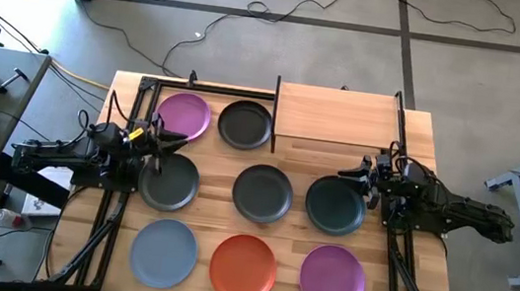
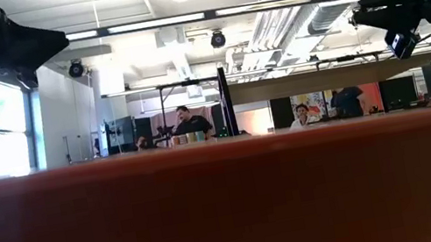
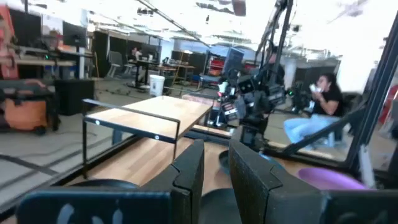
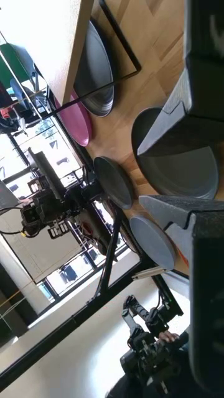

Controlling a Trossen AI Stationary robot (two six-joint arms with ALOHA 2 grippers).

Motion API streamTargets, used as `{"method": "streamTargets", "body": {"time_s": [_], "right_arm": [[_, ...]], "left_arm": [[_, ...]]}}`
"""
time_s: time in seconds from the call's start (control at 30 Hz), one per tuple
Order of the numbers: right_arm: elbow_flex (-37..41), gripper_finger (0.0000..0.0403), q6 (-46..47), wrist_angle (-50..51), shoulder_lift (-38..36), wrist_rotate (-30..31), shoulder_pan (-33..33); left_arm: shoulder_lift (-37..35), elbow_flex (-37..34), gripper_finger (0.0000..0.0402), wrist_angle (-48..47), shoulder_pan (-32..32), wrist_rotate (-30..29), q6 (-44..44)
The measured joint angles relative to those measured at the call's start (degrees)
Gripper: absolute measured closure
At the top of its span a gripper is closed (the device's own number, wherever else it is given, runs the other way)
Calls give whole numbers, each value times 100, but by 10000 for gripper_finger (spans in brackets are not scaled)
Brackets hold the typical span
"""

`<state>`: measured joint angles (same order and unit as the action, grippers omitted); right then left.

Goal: Place and stack plates onto a shelf
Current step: Put the black plate on the shelf

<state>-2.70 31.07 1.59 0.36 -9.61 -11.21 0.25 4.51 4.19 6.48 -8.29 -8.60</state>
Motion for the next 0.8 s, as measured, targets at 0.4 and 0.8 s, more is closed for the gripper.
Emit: {"method": "streamTargets", "body": {"time_s": [0.4,0.8], "right_arm": [[0,309,-1,2,-1,0,-2],[0,309,-1,2,-1,0,0]], "left_arm": [[0,0,337,184,0,-2,-1383],[0,1,337,1070,0,-5,-1808]]}}
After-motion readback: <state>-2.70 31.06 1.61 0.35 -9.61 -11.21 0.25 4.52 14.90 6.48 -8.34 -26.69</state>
